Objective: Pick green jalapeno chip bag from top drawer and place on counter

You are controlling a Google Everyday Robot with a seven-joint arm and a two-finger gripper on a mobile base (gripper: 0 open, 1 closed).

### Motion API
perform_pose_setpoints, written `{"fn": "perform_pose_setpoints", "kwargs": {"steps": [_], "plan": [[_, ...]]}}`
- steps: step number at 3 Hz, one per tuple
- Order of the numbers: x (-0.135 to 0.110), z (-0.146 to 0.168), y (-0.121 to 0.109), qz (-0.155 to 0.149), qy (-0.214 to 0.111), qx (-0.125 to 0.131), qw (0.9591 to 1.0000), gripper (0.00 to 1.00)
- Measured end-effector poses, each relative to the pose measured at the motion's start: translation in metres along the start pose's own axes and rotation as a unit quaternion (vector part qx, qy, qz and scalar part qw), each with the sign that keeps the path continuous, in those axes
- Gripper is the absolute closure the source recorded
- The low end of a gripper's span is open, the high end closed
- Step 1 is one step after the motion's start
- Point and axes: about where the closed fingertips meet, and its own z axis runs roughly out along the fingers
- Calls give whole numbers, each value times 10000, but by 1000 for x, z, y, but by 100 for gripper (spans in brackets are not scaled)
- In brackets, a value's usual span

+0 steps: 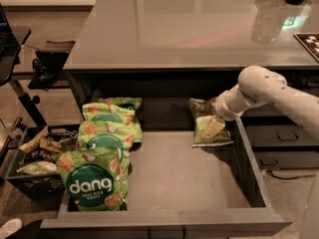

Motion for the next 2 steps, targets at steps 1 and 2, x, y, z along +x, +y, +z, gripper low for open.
{"fn": "perform_pose_setpoints", "kwargs": {"steps": [1,2], "plan": [[0,0,0,0,0,0,10000,42],[0,0,0,0,0,0,10000,65]]}}
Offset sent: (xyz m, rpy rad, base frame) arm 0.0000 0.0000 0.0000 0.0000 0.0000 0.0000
